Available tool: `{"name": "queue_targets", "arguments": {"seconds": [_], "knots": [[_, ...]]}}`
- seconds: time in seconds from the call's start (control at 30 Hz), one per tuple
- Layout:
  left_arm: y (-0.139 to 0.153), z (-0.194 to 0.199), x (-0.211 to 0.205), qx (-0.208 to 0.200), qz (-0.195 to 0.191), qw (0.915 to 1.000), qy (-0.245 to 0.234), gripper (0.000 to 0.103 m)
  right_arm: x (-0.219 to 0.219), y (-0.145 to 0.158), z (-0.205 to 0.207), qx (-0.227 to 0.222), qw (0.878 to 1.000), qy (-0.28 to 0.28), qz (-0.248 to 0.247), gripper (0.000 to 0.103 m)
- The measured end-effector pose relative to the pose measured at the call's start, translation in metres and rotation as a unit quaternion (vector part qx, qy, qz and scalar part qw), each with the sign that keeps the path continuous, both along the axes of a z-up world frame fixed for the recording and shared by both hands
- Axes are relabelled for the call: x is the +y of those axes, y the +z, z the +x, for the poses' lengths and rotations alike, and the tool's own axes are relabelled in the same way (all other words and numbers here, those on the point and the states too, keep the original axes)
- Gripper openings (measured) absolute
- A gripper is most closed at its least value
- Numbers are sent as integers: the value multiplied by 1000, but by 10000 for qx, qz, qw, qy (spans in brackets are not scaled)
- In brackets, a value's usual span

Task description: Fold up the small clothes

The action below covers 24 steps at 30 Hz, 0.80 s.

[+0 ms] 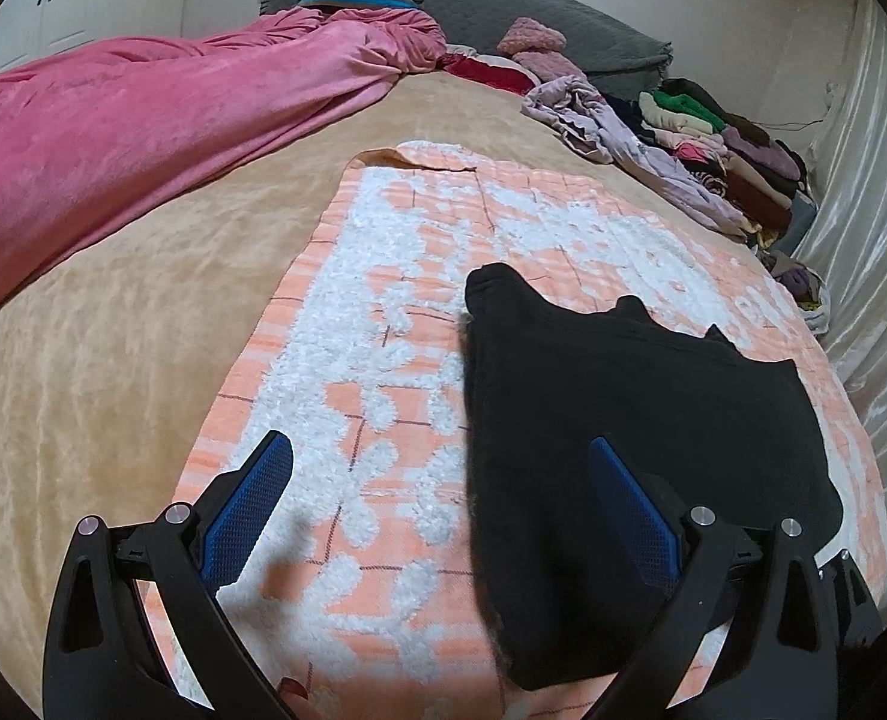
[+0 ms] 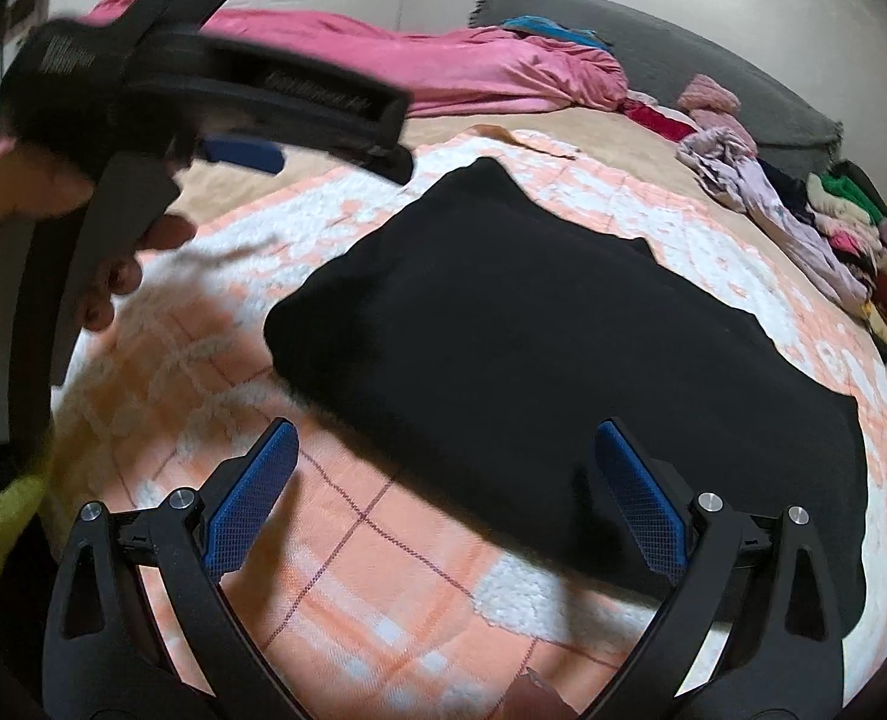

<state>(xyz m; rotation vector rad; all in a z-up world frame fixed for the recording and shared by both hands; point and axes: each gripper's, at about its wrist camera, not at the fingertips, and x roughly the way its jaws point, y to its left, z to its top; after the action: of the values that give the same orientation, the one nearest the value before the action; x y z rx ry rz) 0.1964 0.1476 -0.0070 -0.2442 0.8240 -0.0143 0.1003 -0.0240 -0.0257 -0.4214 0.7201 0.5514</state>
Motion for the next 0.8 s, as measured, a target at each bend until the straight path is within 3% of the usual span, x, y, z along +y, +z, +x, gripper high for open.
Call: {"name": "queue_targets", "arguments": {"seconds": [0.17, 0.53, 0.67, 0.8], "knots": [[-5, 6, 1, 84, 60, 9999, 47, 98, 9, -14, 0, -171, 9990, -15, -424, 93], [-11, 18, -2, 198, 91, 9998, 28, 98, 20, -16, 12, -520, 9962, -81, -691, 91], [-14, 25, -4, 260, 67, 9996, 18, 98, 22, -15, 10, -734, 9949, -8, -698, 77], [-16, 33, -1, 270, -75, 9996, 59, 98, 19, -11, 8, -836, 9950, 93, -533, 53]]}}
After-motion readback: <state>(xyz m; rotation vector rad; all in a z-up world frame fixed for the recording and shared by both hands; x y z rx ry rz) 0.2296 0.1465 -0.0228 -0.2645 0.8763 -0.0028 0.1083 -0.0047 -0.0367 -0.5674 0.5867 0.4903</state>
